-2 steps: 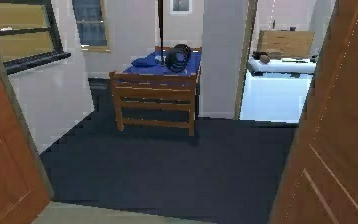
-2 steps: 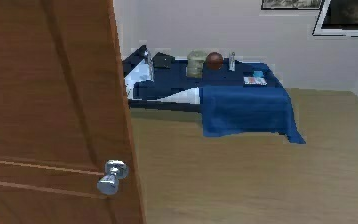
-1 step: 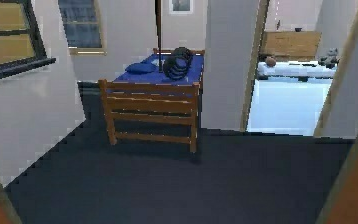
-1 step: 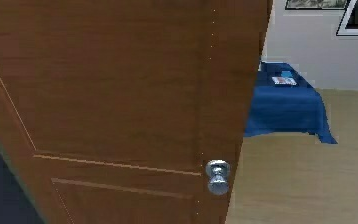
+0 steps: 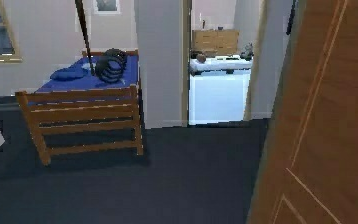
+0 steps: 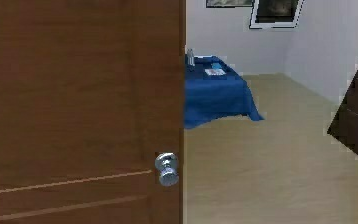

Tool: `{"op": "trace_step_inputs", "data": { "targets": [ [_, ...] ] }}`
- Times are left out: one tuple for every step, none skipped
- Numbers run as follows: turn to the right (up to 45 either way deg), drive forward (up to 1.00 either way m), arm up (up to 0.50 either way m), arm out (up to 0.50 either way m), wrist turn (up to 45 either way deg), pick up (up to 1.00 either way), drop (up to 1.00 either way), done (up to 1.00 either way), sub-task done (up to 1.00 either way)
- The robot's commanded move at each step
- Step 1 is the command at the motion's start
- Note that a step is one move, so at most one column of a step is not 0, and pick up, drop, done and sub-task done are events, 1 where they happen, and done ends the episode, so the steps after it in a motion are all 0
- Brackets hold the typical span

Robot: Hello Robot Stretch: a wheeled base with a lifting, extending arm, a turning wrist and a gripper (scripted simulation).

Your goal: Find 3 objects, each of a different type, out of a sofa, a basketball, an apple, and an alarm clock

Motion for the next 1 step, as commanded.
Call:
{"op": "trace_step_inputs", "data": {
  "targets": [
    [0.0, 0.95, 0.00, 0.00, 0.0, 0.00, 0.00, 0.00, 0.00]
  ]
}}
